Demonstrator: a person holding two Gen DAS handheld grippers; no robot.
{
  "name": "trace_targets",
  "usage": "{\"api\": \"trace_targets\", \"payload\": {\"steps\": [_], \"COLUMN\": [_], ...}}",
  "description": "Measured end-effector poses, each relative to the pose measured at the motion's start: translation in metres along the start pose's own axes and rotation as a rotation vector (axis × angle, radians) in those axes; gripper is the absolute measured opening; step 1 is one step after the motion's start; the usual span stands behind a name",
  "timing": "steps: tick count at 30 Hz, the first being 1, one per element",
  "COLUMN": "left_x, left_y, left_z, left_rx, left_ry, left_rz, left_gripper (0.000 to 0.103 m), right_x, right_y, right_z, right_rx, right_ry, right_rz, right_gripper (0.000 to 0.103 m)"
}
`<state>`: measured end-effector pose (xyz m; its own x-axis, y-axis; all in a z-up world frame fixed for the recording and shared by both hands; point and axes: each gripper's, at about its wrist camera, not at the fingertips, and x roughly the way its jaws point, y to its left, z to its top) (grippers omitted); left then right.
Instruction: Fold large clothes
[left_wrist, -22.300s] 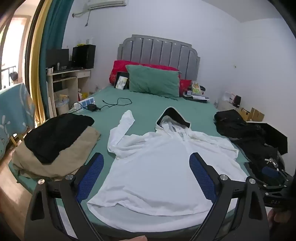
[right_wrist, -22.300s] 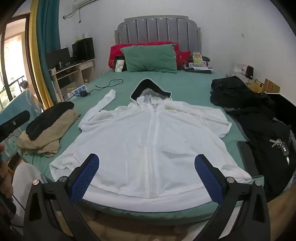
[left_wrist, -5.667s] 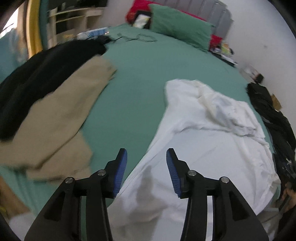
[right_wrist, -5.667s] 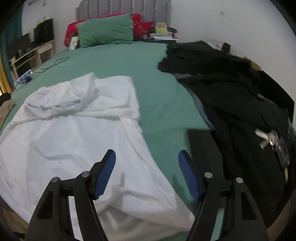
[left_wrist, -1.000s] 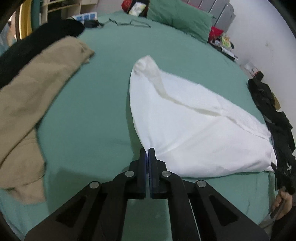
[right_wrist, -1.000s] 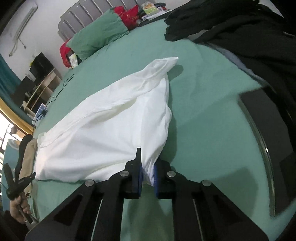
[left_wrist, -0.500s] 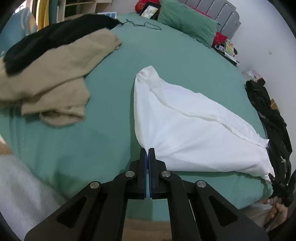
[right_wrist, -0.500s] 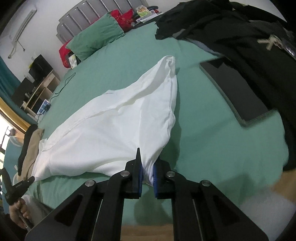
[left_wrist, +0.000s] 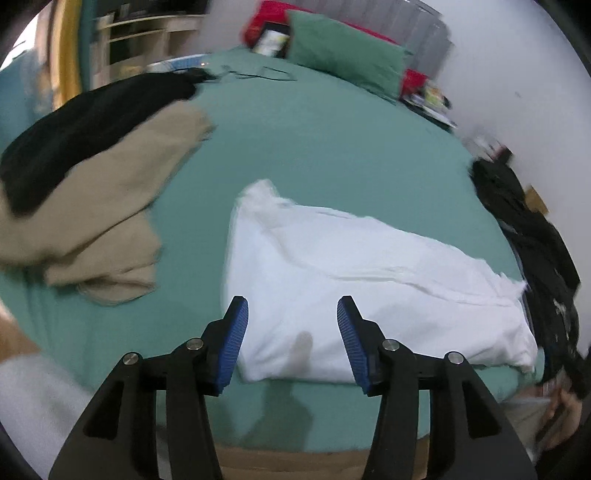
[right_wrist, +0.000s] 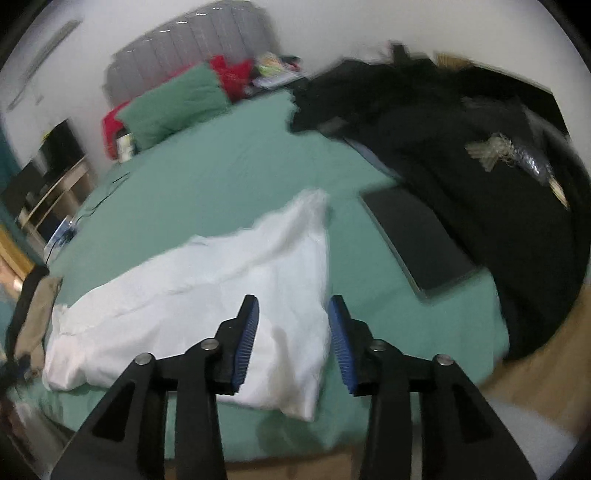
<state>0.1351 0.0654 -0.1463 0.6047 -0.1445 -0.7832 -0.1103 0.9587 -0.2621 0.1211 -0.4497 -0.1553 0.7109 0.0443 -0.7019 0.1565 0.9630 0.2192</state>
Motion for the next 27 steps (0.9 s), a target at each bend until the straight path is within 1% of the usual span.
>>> {"api": "trace_targets", "payload": {"steps": [2,4,5,6,8,9,10,12,13,14,16,18,20,24,27], "left_x": [0.017,0.031,0.04,0.045,0.066,0.073,0.082,0.091,0.094,0.095,0.099,0.1,0.104,0.118,0.128], "left_y": [-0.016,-0.024,-0.03,-0.035,-0.045,-0.047,-0.051,-0.053,-0.055,-0.055,-0.059,-0.06,-0.064,-0.07,-0.068], "left_z": [0.007,0.008,0.01,0.009,0.01,0.009,0.008,0.007,0.007,0.007,0.012,0.018,0.026,0.044,0.057], "left_rx": [0.028,0.03,0.025,0.025,0.028,0.028,0.029,0.041,0.047,0.049,0.055,0.052,0.046,0.032,-0.017], "left_ry": [0.048,0.088,0.103,0.109,0.17,0.195,0.22,0.232,0.232,0.233,0.236,0.231,0.219,0.207,0.207], "left_rz": [-0.042,-0.101,-0.15,-0.169,-0.205,-0.215,-0.221,-0.214,-0.211,-0.211,-0.208,-0.202,-0.197,-0.191,-0.224], "left_gripper": [0.053,0.053,0.053,0.053,0.053,0.053,0.053,0.054,0.054,0.055,0.058,0.06,0.06,0.061,0.061], "right_x": [0.017,0.035,0.044,0.056,0.073,0.08,0.084,0.095,0.097,0.104,0.11,0.115,0.12,0.141,0.158], "right_y": [0.017,0.028,0.033,0.039,0.048,0.054,0.061,0.075,0.075,0.079,0.082,0.087,0.094,0.104,0.106], "right_z": [0.008,0.013,0.014,0.015,0.016,0.016,0.012,0.01,0.009,0.01,0.014,0.017,0.021,0.032,0.043], "right_rx": [-0.073,-0.087,-0.087,-0.09,-0.089,-0.1,-0.119,-0.197,-0.217,-0.234,-0.238,-0.262,-0.291,-0.296,-0.284], "right_ry": [0.035,0.082,0.105,0.142,0.195,0.218,0.235,0.277,0.284,0.298,0.312,0.317,0.311,0.324,0.343], "right_rz": [0.08,0.163,0.199,0.224,0.266,0.305,0.318,0.306,0.298,0.293,0.294,0.274,0.256,0.252,0.271], "right_gripper": [0.041,0.041,0.041,0.041,0.041,0.041,0.041,0.042,0.046,0.054,0.059,0.059,0.059,0.059,0.059]}}
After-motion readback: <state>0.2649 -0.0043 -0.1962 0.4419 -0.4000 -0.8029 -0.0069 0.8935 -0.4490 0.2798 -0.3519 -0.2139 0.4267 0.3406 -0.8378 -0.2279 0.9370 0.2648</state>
